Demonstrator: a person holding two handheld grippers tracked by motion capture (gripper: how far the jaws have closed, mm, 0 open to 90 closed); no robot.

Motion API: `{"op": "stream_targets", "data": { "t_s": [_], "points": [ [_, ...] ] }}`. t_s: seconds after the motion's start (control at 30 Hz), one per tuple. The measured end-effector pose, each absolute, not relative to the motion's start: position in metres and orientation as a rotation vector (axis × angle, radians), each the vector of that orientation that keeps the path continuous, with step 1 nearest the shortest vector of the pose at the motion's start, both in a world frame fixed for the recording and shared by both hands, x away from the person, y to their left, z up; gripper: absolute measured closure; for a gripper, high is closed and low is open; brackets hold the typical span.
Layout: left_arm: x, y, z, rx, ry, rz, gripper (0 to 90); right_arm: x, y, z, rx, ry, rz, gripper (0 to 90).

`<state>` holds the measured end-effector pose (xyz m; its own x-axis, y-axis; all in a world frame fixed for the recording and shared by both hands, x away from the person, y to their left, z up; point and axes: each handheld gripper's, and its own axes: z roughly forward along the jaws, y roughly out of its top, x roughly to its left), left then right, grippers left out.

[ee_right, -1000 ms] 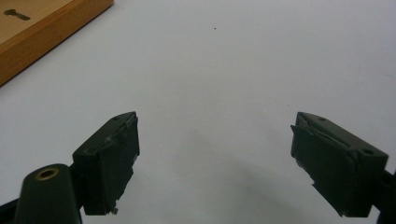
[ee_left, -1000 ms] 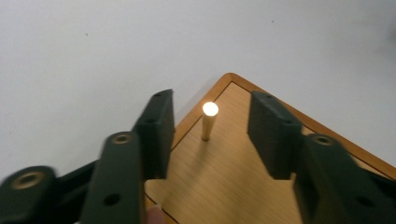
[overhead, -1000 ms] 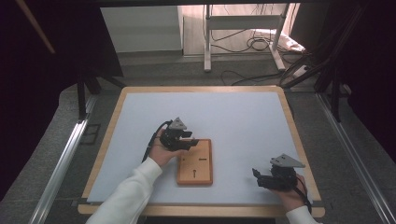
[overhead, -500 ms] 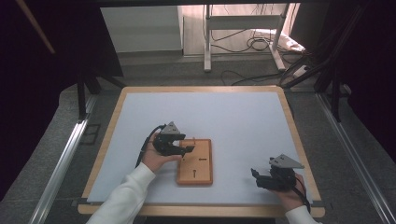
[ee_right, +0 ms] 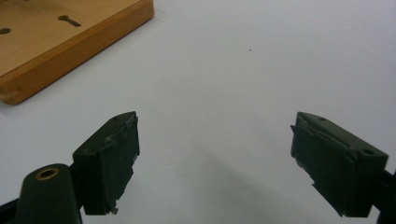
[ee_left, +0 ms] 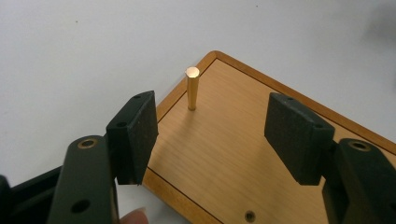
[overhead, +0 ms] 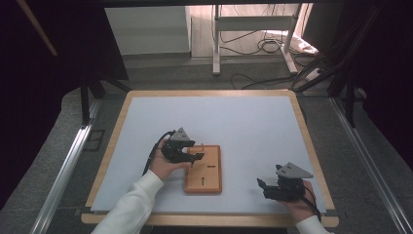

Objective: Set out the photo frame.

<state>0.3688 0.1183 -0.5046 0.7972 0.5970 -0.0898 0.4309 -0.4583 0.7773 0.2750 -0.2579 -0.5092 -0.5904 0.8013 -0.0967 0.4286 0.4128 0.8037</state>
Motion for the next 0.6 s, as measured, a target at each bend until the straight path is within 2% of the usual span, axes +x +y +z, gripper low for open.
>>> {"op": "stream_targets", "data": {
  "t_s": [0.37, 0.6],
  "points": [
    [0.379, 0.113, -0.511, 2.155, 0.740, 0.245, 37.2, 0.272, -0.244, -0.508, 0.987, 2.236, 1.104, 15.4],
    [0.384, 0.107, -0.514, 2.166, 0.714, 0.241, 46.9, 0.271, -0.237, -0.510, 0.954, 2.259, 1.091, 15.4]
  ]
}}
